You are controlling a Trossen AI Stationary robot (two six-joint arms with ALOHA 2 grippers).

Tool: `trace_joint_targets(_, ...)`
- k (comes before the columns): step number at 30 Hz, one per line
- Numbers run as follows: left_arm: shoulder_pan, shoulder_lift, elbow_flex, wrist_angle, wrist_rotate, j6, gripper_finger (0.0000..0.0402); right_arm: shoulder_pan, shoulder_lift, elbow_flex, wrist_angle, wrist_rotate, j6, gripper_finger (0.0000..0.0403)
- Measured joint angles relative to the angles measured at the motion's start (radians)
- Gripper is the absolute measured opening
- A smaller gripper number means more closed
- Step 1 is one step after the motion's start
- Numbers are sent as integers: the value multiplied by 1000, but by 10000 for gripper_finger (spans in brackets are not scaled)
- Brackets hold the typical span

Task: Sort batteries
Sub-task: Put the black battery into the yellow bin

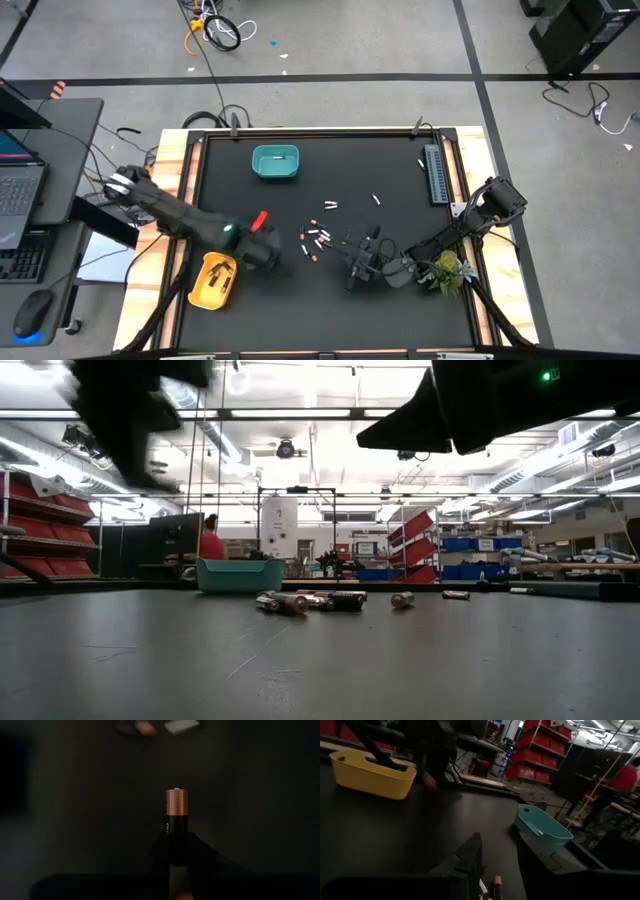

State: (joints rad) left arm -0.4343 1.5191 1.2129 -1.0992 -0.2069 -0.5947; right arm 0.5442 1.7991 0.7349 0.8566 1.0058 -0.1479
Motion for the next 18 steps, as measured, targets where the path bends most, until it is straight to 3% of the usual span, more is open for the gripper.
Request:
trace_joint_targets(4,-175,-25,14,-139,63,-261,44,-9,0,0,2,3,-13,110)
trace_joint_targets(11,-476,-38,-71,-175,118,-670,44,-25,0,0,3,-13,-5,110)
trace_joint_targets(18,-577,-38,-185,-163,117,-806,44,-25,1,0,56,-54,0,110)
